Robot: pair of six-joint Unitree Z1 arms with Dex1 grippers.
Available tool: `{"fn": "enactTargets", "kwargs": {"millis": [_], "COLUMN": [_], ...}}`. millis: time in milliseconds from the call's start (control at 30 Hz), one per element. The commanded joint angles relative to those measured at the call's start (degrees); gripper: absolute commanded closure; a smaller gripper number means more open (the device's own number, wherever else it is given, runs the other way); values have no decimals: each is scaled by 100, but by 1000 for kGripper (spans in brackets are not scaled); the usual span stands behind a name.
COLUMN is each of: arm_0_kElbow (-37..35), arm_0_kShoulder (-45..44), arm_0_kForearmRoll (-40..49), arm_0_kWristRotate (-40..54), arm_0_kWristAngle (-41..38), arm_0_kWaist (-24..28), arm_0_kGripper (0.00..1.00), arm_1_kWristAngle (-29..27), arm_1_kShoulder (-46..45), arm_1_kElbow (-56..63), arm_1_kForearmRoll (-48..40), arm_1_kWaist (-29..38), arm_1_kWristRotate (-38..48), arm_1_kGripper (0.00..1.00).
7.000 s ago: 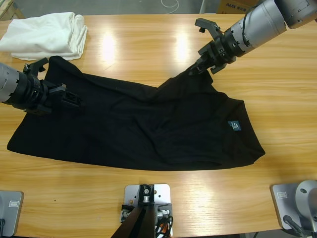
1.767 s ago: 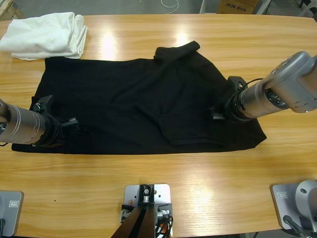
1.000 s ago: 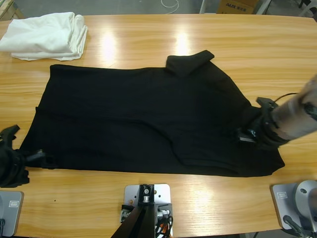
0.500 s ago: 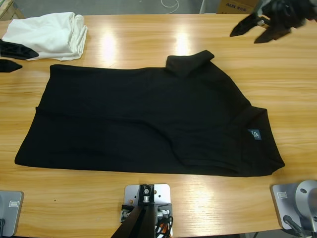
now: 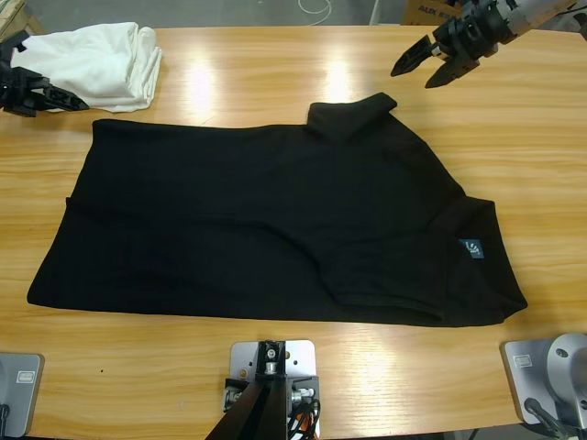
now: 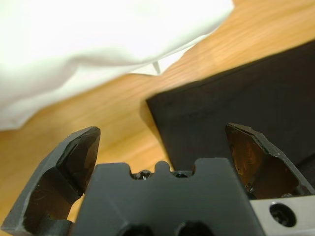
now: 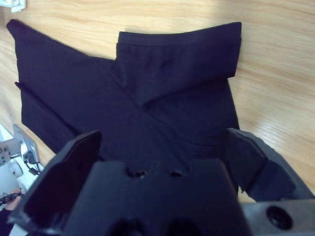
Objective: Fold clothes
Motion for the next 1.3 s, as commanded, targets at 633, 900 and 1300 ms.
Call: {"fn": "enactTargets", "kwargs": {"millis": [633, 900, 1300], "arm_0_kElbow": [-1075, -1127, -1091], "arm_0_kShoulder": [1531, 1553, 1517], "arm_0_kForearmRoll": [1322, 1314, 1449], "arm_0_kWristRotate": [2408, 2496, 2355], "arm_0_kWristAngle": [690, 709, 1198], "arm_0_kWaist": [-608, -829, -961], "arm_0_kGripper": [90, 87, 845], "arm_1_kWristAngle": [392, 540, 603], "arm_1_kShoulder": [859, 929, 903], "arm_1_kElbow": [-8, -104, -97], "arm_1_kForearmRoll": [18, 35, 62], "arm_1_kWaist": [-257, -265, -288], "arm_1_kWristRotate": [-275, -295, -328], "arm_1_kGripper": [13, 18, 18]}}
